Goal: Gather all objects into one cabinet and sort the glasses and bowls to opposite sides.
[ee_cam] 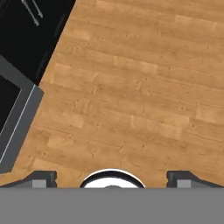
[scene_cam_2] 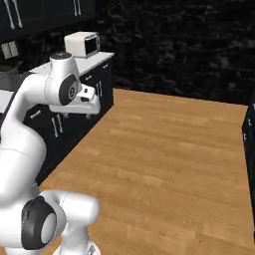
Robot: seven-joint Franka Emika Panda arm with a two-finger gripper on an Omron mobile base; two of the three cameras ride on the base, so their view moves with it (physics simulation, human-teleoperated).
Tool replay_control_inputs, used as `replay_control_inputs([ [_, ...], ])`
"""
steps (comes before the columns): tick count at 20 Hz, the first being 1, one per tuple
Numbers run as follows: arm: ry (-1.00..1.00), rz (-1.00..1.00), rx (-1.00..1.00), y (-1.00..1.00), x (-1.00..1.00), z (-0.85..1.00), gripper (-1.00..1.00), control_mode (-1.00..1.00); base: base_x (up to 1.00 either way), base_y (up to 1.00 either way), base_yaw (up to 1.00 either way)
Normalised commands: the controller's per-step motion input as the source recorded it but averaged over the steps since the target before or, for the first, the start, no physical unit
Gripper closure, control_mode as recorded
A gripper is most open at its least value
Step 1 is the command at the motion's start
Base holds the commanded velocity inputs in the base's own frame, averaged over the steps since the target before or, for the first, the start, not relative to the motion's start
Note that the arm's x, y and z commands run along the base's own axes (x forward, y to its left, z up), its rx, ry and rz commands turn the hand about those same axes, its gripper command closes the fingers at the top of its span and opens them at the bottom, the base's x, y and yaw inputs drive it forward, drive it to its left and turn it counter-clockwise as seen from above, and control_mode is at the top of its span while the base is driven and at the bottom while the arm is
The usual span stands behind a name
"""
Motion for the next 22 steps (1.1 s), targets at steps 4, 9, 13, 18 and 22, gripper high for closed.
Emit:
replay_control_inputs([
  [4,0.0,0.0,0.0,0.0,0.0,0.0,-1.0,1.0,0.5,0.0,-0.7],
  [9,0.0,0.0,0.0,0.0,0.0,0.0,-1.0,1.0,0.47,0.0,-0.71],
  [13,0.0,0.0,0.0,0.0,0.0,0.0,-1.0,1.0,0.43,0.0,-0.6],
  [18,0.0,0.0,0.0,0.0,0.0,0.0,-1.0,1.0,0.65,0.08,-0.51],
  [22,0.0,0.0,0.0,0.0,0.0,0.0,-1.0,1.0,0.76,0.07,-0.51],
])
